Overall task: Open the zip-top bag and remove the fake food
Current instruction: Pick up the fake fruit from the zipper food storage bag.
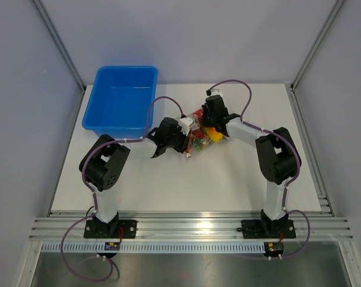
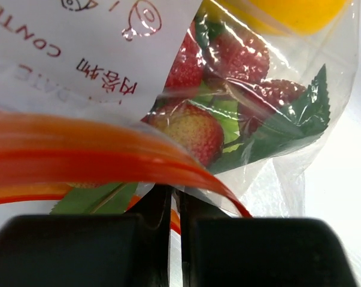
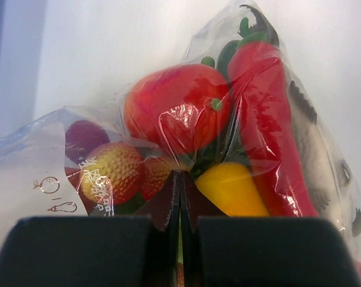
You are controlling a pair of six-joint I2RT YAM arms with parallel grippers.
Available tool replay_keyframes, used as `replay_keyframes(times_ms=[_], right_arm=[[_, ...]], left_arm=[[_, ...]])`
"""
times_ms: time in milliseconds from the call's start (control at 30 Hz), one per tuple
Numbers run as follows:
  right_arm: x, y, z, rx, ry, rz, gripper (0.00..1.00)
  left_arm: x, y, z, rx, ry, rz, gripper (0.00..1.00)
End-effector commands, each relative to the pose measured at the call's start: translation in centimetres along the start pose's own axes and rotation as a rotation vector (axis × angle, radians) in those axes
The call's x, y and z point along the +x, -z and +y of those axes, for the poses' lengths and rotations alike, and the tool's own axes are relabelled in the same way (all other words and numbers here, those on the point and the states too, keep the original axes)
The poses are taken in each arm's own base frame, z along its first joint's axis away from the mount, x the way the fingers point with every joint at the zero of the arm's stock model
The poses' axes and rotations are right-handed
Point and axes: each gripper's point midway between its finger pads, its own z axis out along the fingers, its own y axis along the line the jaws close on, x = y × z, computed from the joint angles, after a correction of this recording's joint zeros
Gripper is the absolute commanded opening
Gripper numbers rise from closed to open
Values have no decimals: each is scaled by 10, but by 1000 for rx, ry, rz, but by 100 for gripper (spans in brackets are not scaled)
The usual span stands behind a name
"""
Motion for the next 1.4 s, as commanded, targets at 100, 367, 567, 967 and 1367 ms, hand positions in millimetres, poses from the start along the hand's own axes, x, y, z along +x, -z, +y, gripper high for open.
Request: replay_keyframes(times_ms=[100,367,567,967,1367], right_arm=[[-1,12,-19,122,12,-15,0],[-7,17,-40,198,10,-39,0],[-11,21,-47,223,14,-57,0],[-13,22,-54,255,19,-68,0],[-13,20,-51,242,18,-63,0]], left_arm=[[-49,28,-2,-42,-107,-130,0],[-62,58,25,-225,-180,-133,0],[-67,80,53,-385,-242,-98,0],[-92,129,61,-515,-321,-176,0],[-130,196,57,-481,-205,-407,0]])
